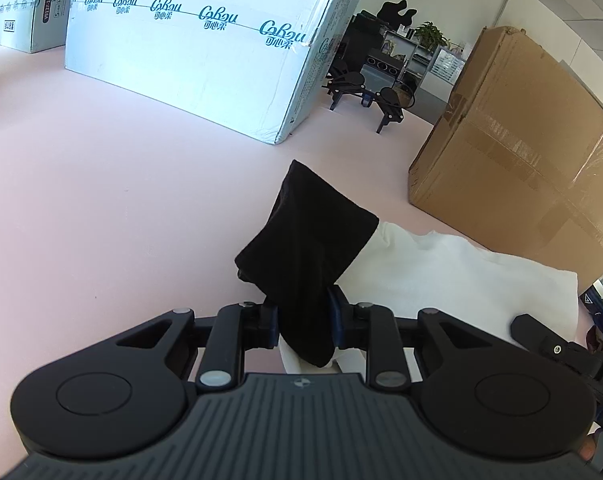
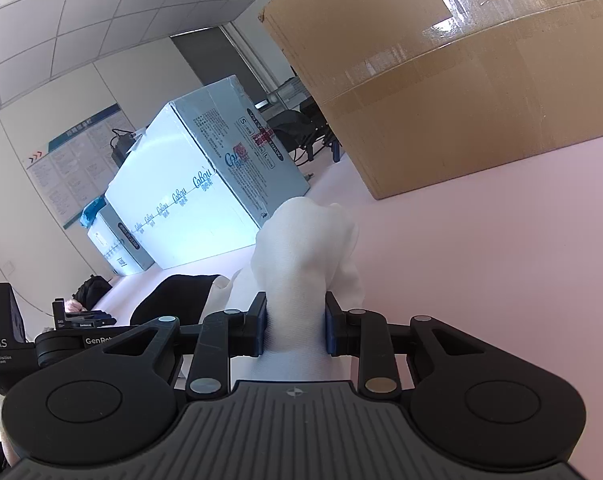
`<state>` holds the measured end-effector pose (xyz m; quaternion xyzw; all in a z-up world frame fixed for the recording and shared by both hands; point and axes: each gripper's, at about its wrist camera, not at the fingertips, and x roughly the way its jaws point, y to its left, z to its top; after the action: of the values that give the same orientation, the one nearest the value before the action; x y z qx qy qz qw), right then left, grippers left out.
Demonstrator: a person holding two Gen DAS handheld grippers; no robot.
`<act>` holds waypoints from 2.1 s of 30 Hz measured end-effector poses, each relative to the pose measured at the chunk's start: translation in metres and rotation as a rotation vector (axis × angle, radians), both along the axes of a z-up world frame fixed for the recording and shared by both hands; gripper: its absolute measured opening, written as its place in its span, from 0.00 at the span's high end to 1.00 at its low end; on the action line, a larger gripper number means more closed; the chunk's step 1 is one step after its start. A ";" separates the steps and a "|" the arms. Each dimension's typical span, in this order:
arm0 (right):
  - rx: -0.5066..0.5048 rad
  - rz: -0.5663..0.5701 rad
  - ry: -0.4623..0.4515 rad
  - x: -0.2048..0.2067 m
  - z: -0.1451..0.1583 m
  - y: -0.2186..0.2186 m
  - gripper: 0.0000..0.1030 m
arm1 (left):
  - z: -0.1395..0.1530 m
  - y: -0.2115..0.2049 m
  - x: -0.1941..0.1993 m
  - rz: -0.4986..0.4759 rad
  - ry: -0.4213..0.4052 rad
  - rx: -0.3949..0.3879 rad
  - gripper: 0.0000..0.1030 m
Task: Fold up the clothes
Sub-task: 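Lift the folded shirt with both grippers and carry it toward the bowl and blue cloth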
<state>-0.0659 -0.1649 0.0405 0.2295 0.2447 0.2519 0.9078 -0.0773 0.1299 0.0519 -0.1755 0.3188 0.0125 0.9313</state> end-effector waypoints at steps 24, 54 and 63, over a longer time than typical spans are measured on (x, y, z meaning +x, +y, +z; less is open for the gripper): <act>0.074 -0.135 -0.181 -0.050 0.045 -0.050 0.76 | 0.063 -0.072 -0.014 -0.153 -0.159 0.099 0.79; 0.069 -0.571 -0.317 -0.155 0.066 -0.208 0.76 | 0.103 -0.287 -0.022 -0.549 -0.293 0.171 0.79; 0.026 -0.665 -0.352 -0.173 0.067 -0.237 0.76 | 0.110 -0.341 -0.030 -0.612 -0.344 0.210 0.79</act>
<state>-0.2394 -0.4019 0.1075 0.2611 -0.0064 -0.0179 0.9651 -0.1072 -0.2107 0.1616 0.0251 0.1924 -0.2638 0.9449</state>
